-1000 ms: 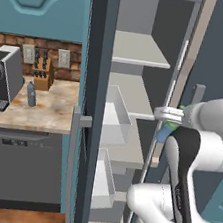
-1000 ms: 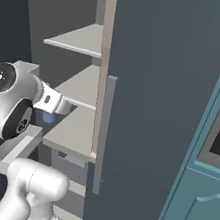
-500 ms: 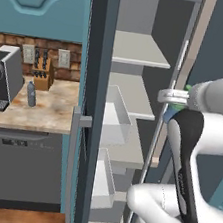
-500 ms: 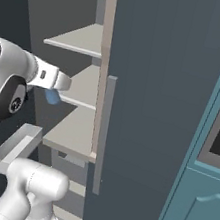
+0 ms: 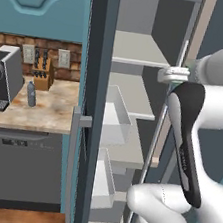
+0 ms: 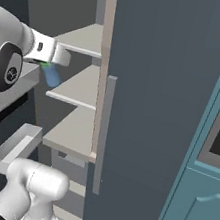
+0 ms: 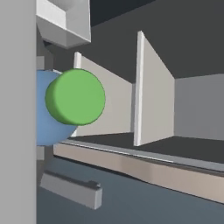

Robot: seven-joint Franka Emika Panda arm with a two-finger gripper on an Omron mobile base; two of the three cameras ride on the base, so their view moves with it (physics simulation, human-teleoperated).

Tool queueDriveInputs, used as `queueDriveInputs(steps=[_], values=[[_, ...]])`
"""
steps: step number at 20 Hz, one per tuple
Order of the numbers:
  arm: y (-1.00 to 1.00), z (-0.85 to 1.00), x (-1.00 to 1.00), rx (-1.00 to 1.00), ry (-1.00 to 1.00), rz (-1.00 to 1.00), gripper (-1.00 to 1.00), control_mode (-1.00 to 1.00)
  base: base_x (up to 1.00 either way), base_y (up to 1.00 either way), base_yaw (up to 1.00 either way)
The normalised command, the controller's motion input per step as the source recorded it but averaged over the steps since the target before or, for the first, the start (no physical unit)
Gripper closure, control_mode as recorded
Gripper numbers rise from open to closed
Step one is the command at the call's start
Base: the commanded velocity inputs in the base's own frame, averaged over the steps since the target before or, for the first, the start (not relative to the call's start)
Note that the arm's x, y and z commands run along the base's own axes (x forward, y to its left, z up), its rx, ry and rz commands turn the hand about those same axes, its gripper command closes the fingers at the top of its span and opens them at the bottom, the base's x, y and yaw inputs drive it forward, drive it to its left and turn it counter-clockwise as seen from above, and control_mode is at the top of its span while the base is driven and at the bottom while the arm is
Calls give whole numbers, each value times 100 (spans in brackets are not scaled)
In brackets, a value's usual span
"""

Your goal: Take the bottled waters from the counter and place them in the freezer to freeze. Close the freezer door after placing the bottles.

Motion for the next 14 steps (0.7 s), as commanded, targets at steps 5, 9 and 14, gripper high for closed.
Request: queueDriveInputs(steps=[5,9,14], values=[[38,0,37,0,0,0,100,-100,0,0,0],[5,8,44,0,0,0,100,-100,0,0,0],[0,12,54,0,-6,0,100,-100,0,0,0]])
